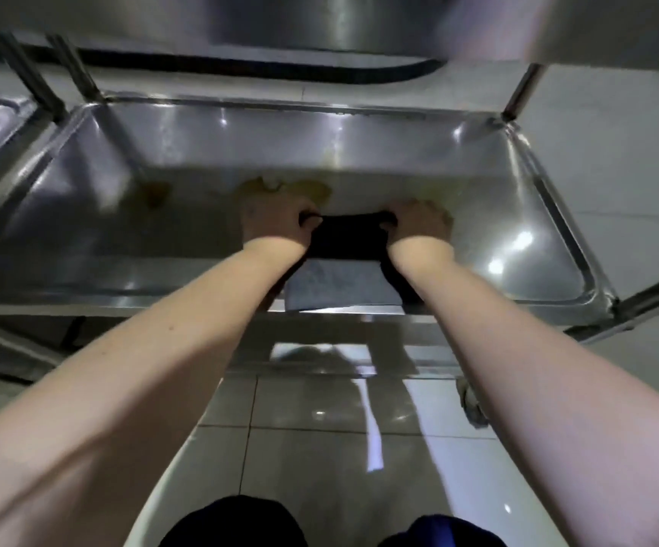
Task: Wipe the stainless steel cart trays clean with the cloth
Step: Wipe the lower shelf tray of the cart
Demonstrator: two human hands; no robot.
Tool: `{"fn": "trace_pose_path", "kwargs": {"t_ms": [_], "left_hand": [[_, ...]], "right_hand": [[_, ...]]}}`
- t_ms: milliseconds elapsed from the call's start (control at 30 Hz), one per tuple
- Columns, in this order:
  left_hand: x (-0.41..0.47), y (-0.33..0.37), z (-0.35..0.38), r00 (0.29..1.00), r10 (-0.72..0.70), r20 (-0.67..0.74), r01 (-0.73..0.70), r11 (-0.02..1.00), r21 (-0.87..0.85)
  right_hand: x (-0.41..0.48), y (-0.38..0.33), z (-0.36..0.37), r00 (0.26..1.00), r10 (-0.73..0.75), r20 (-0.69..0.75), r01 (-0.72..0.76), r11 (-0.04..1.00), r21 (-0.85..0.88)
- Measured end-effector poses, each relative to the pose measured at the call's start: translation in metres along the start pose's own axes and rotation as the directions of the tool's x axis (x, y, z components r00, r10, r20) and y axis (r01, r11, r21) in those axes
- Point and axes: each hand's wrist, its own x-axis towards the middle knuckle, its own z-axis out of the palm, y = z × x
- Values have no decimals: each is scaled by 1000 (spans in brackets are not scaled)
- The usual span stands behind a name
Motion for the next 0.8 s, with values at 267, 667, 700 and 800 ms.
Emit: {"fn": "trace_pose_path", "kwargs": {"t_ms": [267, 667, 700, 800], "left_hand": [[20, -63, 5, 995, -42, -90, 53, 991, 123], [27, -77, 30, 994, -113, -14, 113, 963, 246], [27, -77, 29, 993, -115, -8, 113, 961, 251], [27, -77, 29, 995, -102, 0, 99, 964, 246]], "right_hand": [[-20, -25, 30, 961, -255, 106, 257, 966, -7], [33, -27, 63, 972, -125, 202, 156, 977, -147], [54, -31, 63, 975, -113, 193, 143, 978, -153], [110, -43, 61, 980, -60, 190, 86, 987, -136]]}}
